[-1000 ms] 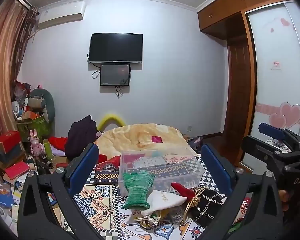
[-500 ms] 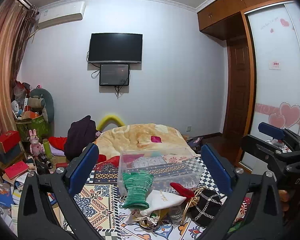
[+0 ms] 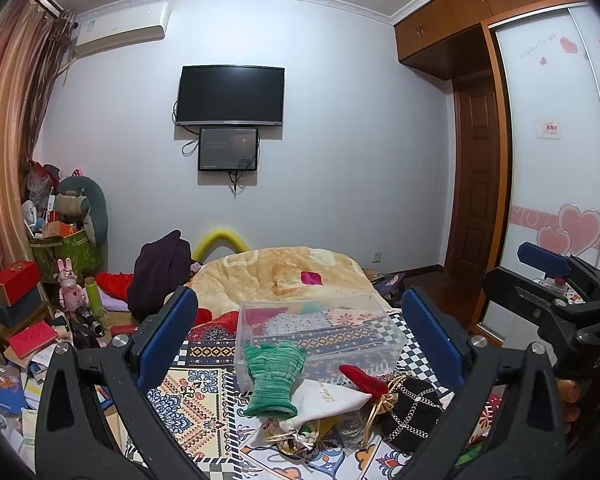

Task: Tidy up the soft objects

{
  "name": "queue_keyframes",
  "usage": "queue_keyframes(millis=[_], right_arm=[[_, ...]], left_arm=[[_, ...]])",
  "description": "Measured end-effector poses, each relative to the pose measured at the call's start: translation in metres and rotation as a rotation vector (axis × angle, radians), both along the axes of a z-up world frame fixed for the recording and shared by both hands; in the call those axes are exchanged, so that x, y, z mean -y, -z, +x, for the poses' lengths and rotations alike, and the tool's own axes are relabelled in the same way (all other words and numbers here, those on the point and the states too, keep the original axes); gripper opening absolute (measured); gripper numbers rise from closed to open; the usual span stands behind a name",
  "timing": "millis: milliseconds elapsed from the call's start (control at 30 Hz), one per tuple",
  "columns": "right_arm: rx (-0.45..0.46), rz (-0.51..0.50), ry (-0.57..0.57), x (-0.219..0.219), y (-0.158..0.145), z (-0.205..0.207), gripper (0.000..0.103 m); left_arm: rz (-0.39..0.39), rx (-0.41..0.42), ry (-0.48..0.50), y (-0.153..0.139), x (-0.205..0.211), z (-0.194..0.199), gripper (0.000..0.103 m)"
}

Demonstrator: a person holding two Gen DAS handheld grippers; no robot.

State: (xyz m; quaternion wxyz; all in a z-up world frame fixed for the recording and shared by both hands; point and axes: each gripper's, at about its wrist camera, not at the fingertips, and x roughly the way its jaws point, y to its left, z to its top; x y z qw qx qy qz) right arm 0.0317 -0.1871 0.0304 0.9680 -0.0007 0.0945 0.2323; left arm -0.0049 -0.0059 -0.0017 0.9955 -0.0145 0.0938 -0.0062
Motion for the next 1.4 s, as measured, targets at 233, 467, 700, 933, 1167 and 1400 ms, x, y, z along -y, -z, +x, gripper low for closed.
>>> queue_keyframes(millis=[233, 467, 700, 933, 1167, 1400], right_arm=[[0.002, 0.0, -0.001, 0.0009, -0.0004, -0.0003, 0.103], [0.005, 0.001, -0.002, 0.0014, -0.0006, -0.0004, 0.103], [0.006, 0.002, -0.002, 0.0014, -0.0001, -0.0008, 0.103], [0.007, 0.002, -0.001, 0.0014, 0.0, -0.001, 0.103], [0.007, 0.002, -0.001, 0.0015, 0.0005, -0.001, 0.103], [0.007, 0.001, -0.001, 0.0024, 0.0007, -0.0015, 0.103]], left_arm=[[-0.007, -0.001, 0.008, 0.0002, -0.0008, -0.0004, 0.103], [-0.01, -0.006, 0.005, -0.0024, -0.0037, 0.0004, 0.103], [-0.011, -0.008, 0.004, -0.0029, -0.0045, 0.0007, 0.103], [-0.011, -0.008, 0.004, -0.0023, -0.0044, 0.001, 0.103], [-0.01, -0.009, 0.004, -0.0015, -0.0041, 0.0009, 0.103], [-0.009, -0.012, 0.004, 0.0004, -0.0033, 0.0013, 0.103]])
